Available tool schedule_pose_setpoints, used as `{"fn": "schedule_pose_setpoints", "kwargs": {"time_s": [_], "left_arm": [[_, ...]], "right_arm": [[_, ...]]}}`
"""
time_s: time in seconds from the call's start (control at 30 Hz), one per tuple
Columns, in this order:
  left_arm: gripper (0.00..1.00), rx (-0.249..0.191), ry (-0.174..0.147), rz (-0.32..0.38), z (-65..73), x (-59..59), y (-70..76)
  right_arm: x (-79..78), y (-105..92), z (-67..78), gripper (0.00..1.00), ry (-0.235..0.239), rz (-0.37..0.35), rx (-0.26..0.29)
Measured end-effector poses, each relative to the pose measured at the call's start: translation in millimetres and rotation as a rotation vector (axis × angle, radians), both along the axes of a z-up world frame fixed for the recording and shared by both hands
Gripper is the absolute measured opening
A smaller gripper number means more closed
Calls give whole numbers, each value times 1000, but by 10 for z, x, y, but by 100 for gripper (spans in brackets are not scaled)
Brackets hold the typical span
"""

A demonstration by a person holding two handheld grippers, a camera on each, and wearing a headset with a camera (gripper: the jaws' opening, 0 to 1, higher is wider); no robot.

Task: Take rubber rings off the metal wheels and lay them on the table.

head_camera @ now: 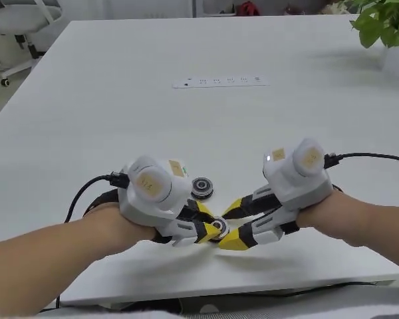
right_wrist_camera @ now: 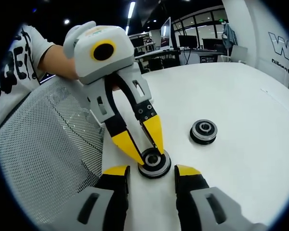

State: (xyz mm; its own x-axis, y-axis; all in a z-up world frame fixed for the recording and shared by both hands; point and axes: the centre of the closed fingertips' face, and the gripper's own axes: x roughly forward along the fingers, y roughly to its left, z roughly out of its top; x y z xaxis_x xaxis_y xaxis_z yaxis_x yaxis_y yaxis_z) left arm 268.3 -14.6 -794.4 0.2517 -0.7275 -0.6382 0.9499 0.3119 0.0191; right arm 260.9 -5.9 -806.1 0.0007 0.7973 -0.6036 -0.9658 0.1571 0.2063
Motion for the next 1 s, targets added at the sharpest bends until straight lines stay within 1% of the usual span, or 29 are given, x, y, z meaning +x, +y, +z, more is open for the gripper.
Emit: {"fn": "schedule_pose_setpoints", "kwargs": {"time_s": [0.1, 0.2, 0.43, 1.0], "left_arm": [[13, 0, -2, 0, -1, -1, 1], [13, 0, -4, 0, -1, -4, 1], [13, -1, -5, 0, -2, -11, 3], [13, -5, -4, 3, -6, -12, 7]], "right_arm": [[-6, 9, -4, 31, 6, -3, 5], [3, -1, -31, 28, -4, -4, -8], [17, -7, -31, 24, -6, -14, -4], [7, -51, -29, 21, -22, 4, -18]]}}
